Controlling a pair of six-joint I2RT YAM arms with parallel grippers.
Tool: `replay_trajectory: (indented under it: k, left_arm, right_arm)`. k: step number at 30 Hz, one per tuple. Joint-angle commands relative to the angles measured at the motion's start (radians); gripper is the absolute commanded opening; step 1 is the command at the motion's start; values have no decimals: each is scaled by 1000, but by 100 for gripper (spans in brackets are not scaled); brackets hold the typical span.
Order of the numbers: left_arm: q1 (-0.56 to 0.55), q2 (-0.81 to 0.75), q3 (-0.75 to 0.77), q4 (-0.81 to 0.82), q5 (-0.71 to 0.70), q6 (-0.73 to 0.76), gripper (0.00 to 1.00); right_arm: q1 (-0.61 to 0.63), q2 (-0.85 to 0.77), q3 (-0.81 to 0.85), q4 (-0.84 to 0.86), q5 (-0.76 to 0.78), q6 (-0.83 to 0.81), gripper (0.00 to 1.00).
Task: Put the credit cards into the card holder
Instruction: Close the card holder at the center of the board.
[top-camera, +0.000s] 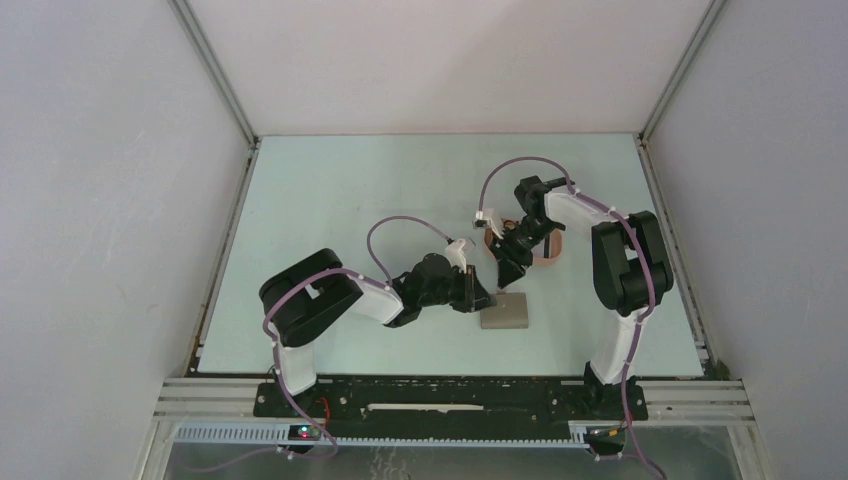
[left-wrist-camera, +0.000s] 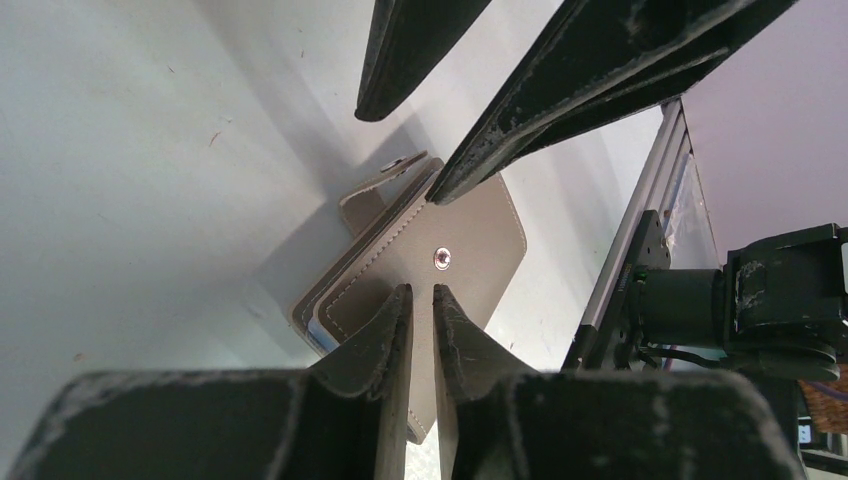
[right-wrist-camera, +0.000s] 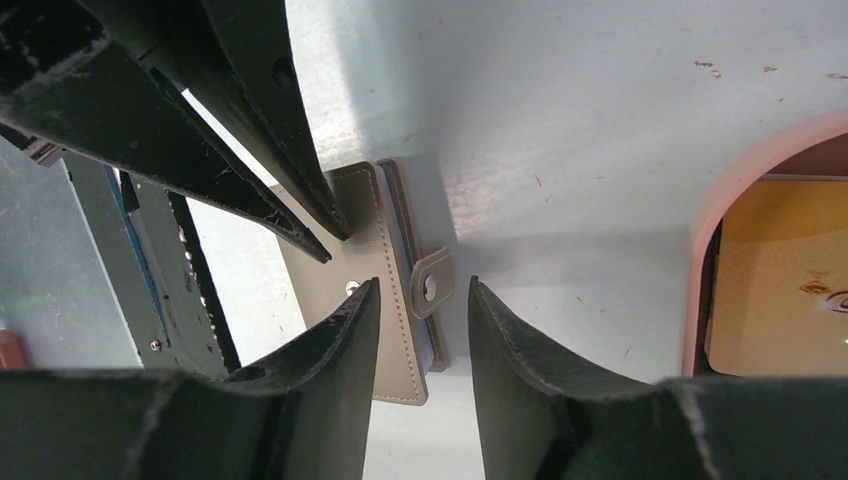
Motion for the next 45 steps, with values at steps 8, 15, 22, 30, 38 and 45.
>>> replay_trajectory:
  k: [8,15,22,30,38,45]
  left_arm:
    - [-1,18,-3,11,3,2,17]
    - [-1,21,-2,11,3,1,17]
    - [-1,23,-2,11,5,-1,17]
    - [-1,23,-4,14,5,-2,16]
    - [0,23,-5,1,-12,-10,14]
    - [1,31,-1,-9,-19,-26,10]
  right_arm:
    - [15,20,49,-38,8,-25,31]
    - [10,17,50,-52,1,-38,24]
    - [8,24,51,-59,5,-39,24]
    - [12,31,50,-66,0,-46,12]
    - [7,-28,28,-56,-10,-65,0]
    - [4,-147,-67,-10,-16,-98,0]
